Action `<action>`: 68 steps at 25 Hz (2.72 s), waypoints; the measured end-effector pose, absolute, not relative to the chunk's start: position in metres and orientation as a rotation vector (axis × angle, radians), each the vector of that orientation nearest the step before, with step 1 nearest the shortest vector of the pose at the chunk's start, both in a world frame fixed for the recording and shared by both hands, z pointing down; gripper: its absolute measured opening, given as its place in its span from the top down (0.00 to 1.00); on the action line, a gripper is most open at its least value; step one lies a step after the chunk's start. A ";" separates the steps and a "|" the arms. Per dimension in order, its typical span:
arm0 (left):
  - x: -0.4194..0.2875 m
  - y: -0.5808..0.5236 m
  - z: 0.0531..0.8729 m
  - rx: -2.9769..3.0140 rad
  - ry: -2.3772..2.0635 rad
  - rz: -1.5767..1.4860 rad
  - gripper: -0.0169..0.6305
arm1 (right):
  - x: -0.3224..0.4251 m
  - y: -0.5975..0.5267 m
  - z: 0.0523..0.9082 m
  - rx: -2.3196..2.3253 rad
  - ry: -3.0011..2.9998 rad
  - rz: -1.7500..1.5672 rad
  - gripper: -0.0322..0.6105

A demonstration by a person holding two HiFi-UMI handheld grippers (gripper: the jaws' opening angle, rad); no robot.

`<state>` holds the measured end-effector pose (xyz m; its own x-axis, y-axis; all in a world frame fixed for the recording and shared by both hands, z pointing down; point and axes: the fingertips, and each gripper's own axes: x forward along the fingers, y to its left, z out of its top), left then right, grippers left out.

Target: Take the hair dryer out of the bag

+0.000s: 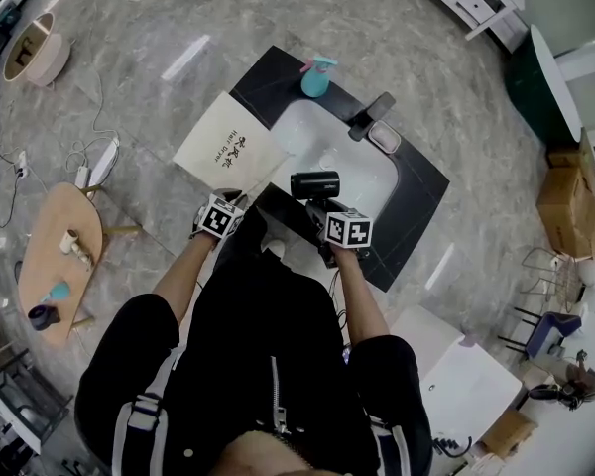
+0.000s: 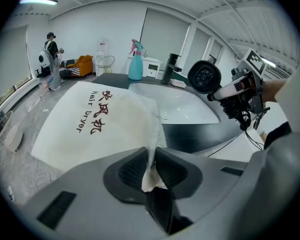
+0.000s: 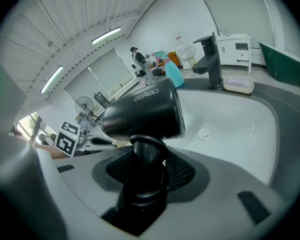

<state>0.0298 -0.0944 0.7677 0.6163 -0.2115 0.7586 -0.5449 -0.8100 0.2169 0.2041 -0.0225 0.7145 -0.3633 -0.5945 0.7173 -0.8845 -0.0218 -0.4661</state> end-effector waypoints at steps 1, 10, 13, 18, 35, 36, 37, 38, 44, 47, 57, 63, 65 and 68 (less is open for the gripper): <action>0.030 -0.094 0.770 2.412 -0.602 1.057 0.89 | 0.205 -0.020 0.715 1.559 -1.966 1.338 0.64; 0.038 -0.085 0.778 2.366 -0.540 1.116 0.77 | 0.217 -0.003 0.713 1.627 -1.991 1.358 0.64; 0.040 -0.085 0.765 2.410 -0.561 1.086 0.75 | 0.223 0.001 0.707 1.668 -2.001 1.377 0.64; 0.044 -0.091 0.729 2.513 -0.621 0.976 0.74 | 0.231 0.003 0.695 1.731 -2.021 1.367 0.64; 0.074 -0.133 0.593 2.812 -0.743 0.583 0.90 | 0.261 -0.015 0.631 1.942 -2.105 1.155 0.65; 0.077 -0.135 0.586 2.824 -0.746 0.564 0.91 | 0.264 -0.015 0.626 1.958 -2.106 1.137 0.65; 0.079 -0.137 0.579 2.834 -0.748 0.547 0.91 | 0.267 -0.016 0.621 1.975 -2.106 1.118 0.65; 0.081 -0.139 0.572 2.844 -0.750 0.530 0.91 | 0.270 -0.017 0.616 1.994 -2.107 1.099 0.65; 0.091 -0.149 0.544 2.884 -0.757 0.467 0.92 | 0.287 -0.021 0.580 2.099 -2.116 0.981 0.65; 0.096 -0.153 0.530 2.903 -0.759 0.432 0.92 | 0.292 -0.022 0.563 2.128 -2.121 0.911 0.65; 0.106 -0.162 0.488 2.948 -0.775 0.315 0.92 | 0.306 -0.021 0.513 2.204 -2.165 0.720 0.65; 0.110 -0.164 0.479 2.958 -0.779 0.276 0.92 | 0.311 -0.020 0.502 2.206 -2.178 0.635 0.65; 0.111 -0.163 0.480 2.956 -0.777 0.273 0.92 | 0.311 -0.018 0.502 2.209 -2.189 0.617 0.65; 0.110 -0.164 0.480 2.955 -0.775 0.271 0.92 | 0.310 -0.016 0.499 2.214 -2.191 0.578 0.65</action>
<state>0.1104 -0.1636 0.4798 0.8567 -0.4799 0.1891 -0.4931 -0.8696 0.0270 0.3098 -0.0160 0.4990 -0.0229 -0.9714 0.2361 -0.9616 -0.0432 -0.2709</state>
